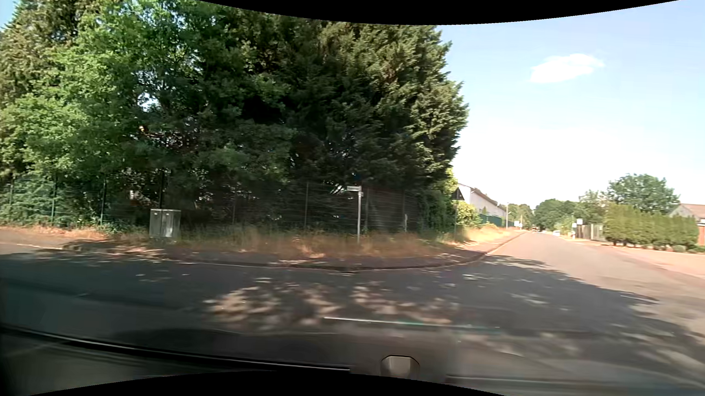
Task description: Follow the waypoints while adhering to traffic rules and regulations
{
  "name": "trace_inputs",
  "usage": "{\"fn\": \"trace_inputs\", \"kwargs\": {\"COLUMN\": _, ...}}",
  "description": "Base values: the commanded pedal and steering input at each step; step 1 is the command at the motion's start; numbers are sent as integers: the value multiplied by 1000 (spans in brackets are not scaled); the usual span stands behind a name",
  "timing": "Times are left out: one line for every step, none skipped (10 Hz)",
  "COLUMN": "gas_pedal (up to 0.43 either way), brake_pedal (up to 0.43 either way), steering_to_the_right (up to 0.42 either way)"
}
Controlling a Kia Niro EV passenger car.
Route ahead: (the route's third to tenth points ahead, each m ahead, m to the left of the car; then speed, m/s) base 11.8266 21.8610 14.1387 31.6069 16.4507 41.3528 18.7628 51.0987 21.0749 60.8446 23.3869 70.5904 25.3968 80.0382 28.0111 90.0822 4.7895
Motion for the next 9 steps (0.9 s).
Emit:
{"fn": "trace_inputs", "kwargs": {"gas_pedal": 157, "brake_pedal": 6, "steering_to_the_right": -511}}
{"fn": "trace_inputs", "kwargs": {"gas_pedal": 169, "brake_pedal": 6, "steering_to_the_right": -545}}
{"fn": "trace_inputs", "kwargs": {"gas_pedal": 169, "brake_pedal": 6, "steering_to_the_right": -564}}
{"fn": "trace_inputs", "kwargs": {"gas_pedal": 169, "brake_pedal": 6, "steering_to_the_right": -583}}
{"fn": "trace_inputs", "kwargs": {"gas_pedal": 189, "brake_pedal": 6, "steering_to_the_right": -593}}
{"fn": "trace_inputs", "kwargs": {"gas_pedal": 209, "brake_pedal": 6, "steering_to_the_right": -596}}
{"fn": "trace_inputs", "kwargs": {"gas_pedal": 248, "brake_pedal": 6, "steering_to_the_right": -594}}
{"fn": "trace_inputs", "kwargs": {"gas_pedal": 260, "brake_pedal": 6, "steering_to_the_right": -591}}
{"fn": "trace_inputs", "kwargs": {"gas_pedal": 260, "brake_pedal": 0, "steering_to_the_right": -580}}
